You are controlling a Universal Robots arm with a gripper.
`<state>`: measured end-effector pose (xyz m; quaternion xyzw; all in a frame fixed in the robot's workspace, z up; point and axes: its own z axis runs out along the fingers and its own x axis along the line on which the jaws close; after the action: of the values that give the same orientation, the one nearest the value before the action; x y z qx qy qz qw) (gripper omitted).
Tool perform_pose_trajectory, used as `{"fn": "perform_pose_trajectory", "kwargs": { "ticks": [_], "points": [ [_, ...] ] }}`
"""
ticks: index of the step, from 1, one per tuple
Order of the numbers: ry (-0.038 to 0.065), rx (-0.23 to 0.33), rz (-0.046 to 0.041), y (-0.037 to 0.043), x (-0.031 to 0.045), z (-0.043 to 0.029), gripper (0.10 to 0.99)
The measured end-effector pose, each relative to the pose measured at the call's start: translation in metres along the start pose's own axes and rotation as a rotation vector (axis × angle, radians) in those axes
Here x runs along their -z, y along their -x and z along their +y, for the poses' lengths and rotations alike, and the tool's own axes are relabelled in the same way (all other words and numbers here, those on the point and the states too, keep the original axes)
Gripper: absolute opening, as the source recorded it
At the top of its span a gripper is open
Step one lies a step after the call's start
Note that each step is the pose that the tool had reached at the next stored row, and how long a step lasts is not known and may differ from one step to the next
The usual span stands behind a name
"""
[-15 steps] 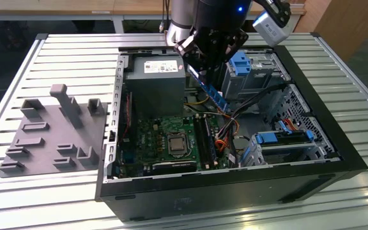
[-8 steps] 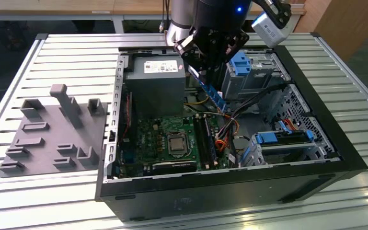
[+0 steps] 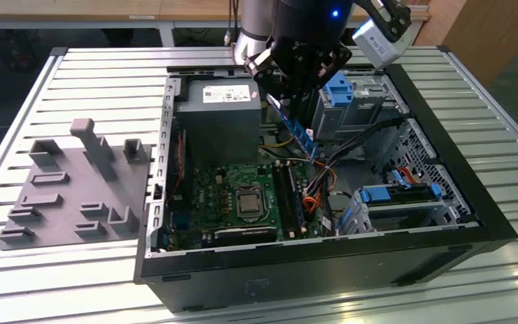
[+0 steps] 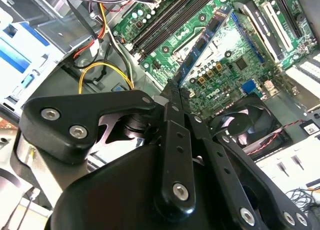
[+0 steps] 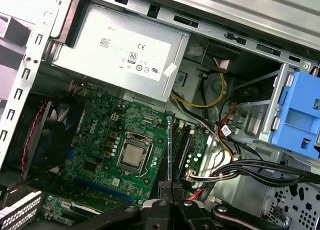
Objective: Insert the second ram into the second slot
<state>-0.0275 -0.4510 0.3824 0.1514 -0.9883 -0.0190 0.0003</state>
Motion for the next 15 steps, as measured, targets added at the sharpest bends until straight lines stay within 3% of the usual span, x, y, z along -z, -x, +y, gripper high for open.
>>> {"fn": "perform_pose_trajectory", "kwargs": {
  "ticks": [15],
  "points": [
    [0.0, -0.08, -0.0031, 0.0, -0.0002, 0.0, 0.114]
  ]
}}
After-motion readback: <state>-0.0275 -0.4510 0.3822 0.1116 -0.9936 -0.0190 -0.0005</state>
